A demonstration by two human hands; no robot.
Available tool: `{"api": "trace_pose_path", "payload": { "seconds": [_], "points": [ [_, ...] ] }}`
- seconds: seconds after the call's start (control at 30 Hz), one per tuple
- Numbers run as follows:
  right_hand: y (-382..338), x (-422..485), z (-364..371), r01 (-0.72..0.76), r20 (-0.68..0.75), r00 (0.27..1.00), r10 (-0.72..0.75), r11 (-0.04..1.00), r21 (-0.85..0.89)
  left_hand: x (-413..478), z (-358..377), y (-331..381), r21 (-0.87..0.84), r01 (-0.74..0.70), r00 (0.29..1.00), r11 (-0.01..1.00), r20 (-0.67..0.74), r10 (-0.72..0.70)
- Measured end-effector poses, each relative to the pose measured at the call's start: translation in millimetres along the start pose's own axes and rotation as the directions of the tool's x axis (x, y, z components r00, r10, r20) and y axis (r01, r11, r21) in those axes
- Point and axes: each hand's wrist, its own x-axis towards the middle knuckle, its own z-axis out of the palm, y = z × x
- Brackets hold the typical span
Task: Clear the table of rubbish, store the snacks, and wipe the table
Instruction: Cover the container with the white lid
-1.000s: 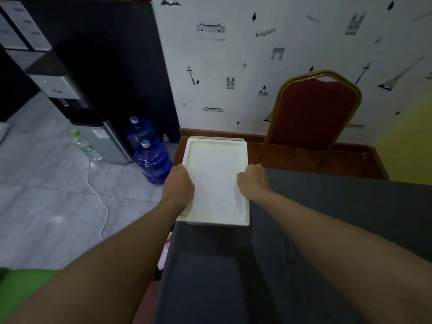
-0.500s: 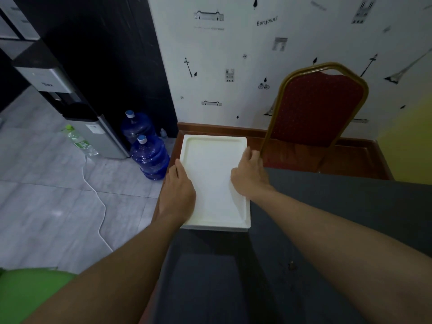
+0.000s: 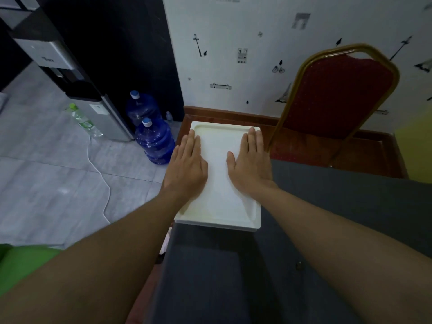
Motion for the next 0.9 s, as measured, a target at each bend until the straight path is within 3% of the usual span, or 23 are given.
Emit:
{"api": "trace_pose_path", "payload": {
  "seconds": [0.3,0.57,0.9],
  "points": [
    [-2.3,36.4,0.2,0.073,-0.053,0.996,-0.072,0.997,0.01,2.9,-1.9,1.3,-0.02,-0.006,1.0,1.0,0.01,0.006],
    [-3.5,34.8,1.6,0.048,-0.019,0.999,-0.047,0.998,0.032,37.0,3.6,-2.6,-0.052,-0.048,0.999,0.997,-0.026,0.047],
    [-3.8,-2.5,3.2,0.072,0.067,0.996,-0.064,0.99,-0.122,37.1,6.8,-0.2,0.004,-0.018,0.999,1.0,-0.045,0.018]
  ]
}}
